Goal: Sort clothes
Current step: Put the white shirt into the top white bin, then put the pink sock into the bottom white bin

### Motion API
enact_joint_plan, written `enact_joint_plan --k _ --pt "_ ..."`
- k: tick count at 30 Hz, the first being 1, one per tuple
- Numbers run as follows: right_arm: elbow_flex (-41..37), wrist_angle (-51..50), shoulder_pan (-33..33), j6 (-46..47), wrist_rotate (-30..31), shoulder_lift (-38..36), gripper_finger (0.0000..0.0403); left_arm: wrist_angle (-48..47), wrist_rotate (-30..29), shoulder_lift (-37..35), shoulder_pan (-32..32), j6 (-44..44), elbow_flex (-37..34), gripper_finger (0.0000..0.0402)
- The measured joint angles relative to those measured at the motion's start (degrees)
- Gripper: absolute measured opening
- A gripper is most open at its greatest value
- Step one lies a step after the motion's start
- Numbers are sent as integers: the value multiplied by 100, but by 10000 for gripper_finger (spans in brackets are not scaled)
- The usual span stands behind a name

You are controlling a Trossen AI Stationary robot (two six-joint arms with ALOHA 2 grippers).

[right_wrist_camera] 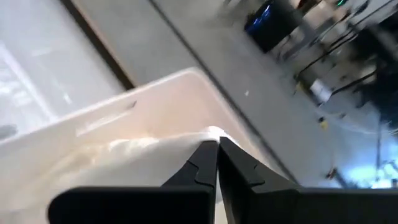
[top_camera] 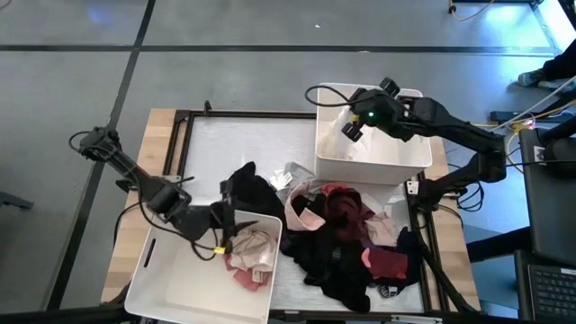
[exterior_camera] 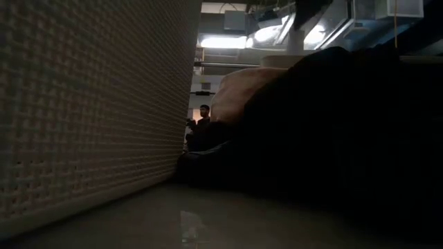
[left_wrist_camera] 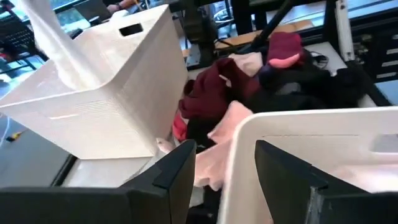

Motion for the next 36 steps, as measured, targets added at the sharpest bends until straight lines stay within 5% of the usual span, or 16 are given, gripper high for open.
enact_joint_plan --k 5,11,22,29,36 --pt "-592 7 -253 371 -516 2 12 -97 -305 0 -558 -333 -52 157" --pt "-1227 253 -513 735 -904 7 21 -174 -1725 0 -1076 -366 -273 157" --pt "-521 26 -412 879 -1755 11 178 -159 -1980 0 -1337 -398 -273 156" --pt "-18 405 612 1147 -2370 0 236 -159 -1980 0 -1337 -500 -273 156" --pt "-659 1336 2057 1144 -2377 0 241 -157 -1980 0 -1335 -549 -273 156"
